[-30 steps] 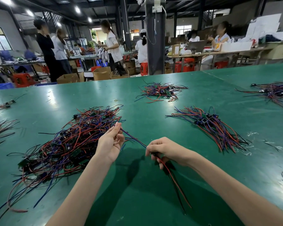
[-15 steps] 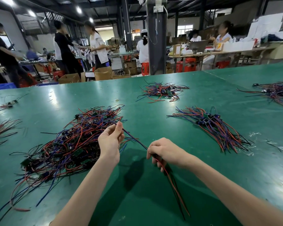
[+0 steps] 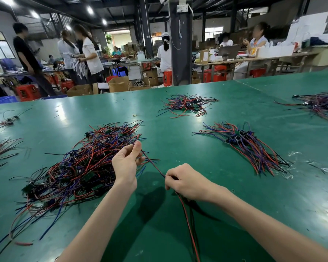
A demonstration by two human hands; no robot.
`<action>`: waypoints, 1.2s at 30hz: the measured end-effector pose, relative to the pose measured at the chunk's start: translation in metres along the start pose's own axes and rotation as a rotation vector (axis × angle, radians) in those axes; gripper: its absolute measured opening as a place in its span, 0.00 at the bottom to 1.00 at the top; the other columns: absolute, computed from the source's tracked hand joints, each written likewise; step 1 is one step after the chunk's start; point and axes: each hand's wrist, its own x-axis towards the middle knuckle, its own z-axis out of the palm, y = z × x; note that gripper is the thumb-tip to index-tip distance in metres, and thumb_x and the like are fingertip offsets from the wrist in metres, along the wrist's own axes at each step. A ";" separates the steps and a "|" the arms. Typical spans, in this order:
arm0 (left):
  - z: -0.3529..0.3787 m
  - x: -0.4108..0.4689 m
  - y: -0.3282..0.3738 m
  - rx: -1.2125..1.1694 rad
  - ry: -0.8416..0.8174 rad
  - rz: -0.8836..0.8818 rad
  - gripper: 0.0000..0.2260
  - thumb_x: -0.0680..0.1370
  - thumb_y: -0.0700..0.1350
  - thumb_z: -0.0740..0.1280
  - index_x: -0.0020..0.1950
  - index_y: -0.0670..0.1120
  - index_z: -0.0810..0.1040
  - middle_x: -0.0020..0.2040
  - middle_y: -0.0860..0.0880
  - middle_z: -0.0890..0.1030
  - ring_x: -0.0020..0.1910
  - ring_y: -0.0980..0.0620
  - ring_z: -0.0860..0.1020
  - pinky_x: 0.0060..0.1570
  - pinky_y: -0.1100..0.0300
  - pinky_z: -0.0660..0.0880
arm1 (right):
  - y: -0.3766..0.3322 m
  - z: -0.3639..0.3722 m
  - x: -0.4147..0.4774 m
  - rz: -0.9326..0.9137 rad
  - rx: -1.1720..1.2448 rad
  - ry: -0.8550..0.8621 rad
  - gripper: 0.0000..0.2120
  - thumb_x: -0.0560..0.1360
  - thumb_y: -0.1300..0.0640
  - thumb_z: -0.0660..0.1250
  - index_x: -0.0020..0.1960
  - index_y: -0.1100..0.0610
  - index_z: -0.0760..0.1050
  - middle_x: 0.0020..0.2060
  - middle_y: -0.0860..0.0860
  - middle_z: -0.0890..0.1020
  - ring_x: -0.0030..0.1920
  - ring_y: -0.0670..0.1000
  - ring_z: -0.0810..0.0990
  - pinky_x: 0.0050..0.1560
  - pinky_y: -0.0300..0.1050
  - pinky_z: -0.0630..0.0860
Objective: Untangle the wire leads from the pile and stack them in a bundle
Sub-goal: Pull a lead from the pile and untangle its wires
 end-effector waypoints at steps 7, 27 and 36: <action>0.000 -0.001 0.000 0.033 -0.061 -0.046 0.07 0.76 0.42 0.69 0.40 0.42 0.76 0.32 0.49 0.79 0.30 0.56 0.77 0.31 0.63 0.78 | 0.002 -0.001 0.000 0.039 0.084 -0.006 0.11 0.72 0.60 0.62 0.33 0.60 0.77 0.22 0.49 0.73 0.22 0.46 0.67 0.24 0.34 0.65; 0.011 -0.018 0.018 -0.305 -0.286 -0.469 0.07 0.78 0.41 0.64 0.41 0.40 0.75 0.27 0.49 0.77 0.26 0.56 0.78 0.29 0.62 0.79 | 0.019 -0.015 0.010 0.362 0.437 0.066 0.12 0.70 0.65 0.60 0.30 0.61 0.76 0.21 0.52 0.73 0.16 0.47 0.68 0.18 0.33 0.63; 0.014 -0.026 0.013 -0.403 -0.323 -0.599 0.08 0.78 0.39 0.64 0.40 0.38 0.74 0.27 0.47 0.75 0.26 0.55 0.77 0.31 0.57 0.80 | 0.020 -0.015 0.013 0.331 0.421 0.128 0.12 0.71 0.65 0.60 0.32 0.59 0.78 0.19 0.49 0.73 0.18 0.47 0.71 0.19 0.34 0.65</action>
